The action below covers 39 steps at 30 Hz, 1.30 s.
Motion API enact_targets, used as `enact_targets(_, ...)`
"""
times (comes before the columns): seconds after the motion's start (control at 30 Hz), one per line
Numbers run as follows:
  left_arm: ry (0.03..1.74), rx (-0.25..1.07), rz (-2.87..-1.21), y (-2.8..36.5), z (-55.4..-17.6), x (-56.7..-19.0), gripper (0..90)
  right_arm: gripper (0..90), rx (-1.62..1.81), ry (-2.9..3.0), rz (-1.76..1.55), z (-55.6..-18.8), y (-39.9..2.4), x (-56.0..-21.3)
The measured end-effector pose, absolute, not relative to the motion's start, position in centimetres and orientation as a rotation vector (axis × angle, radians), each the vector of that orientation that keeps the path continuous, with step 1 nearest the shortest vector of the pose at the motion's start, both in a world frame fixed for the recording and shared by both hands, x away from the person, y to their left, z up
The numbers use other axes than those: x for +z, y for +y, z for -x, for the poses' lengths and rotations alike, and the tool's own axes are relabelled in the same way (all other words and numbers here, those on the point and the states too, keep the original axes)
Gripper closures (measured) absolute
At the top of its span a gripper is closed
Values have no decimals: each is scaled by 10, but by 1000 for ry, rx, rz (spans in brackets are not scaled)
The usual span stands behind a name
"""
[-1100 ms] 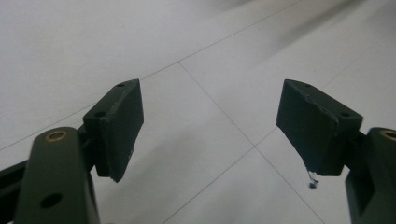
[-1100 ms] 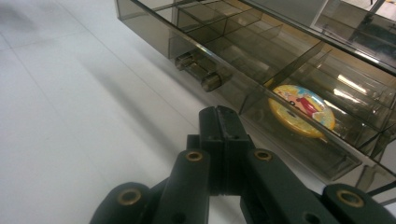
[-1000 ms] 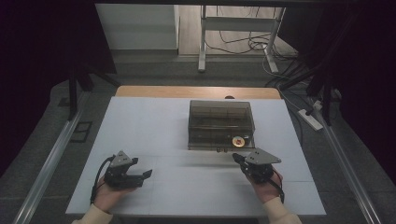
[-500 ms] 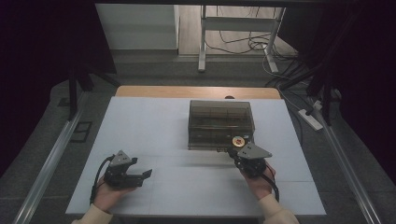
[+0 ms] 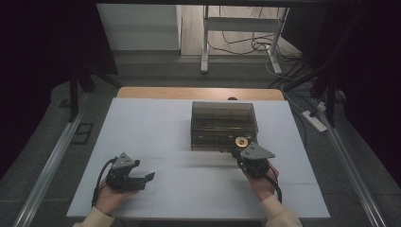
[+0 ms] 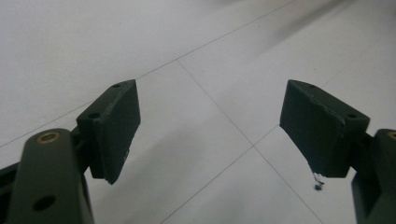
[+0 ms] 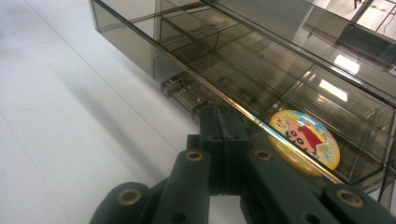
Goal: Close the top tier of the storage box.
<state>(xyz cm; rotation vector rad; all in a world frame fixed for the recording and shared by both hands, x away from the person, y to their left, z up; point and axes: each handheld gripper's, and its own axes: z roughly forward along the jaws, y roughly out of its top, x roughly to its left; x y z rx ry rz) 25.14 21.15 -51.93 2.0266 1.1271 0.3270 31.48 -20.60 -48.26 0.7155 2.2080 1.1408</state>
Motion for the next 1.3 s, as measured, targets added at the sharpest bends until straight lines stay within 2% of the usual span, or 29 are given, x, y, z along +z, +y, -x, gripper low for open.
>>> enact_targets(1.3,1117,317,-2045,209,-253,-521,204,898,1138,2181,-753,-341,-203,-483)
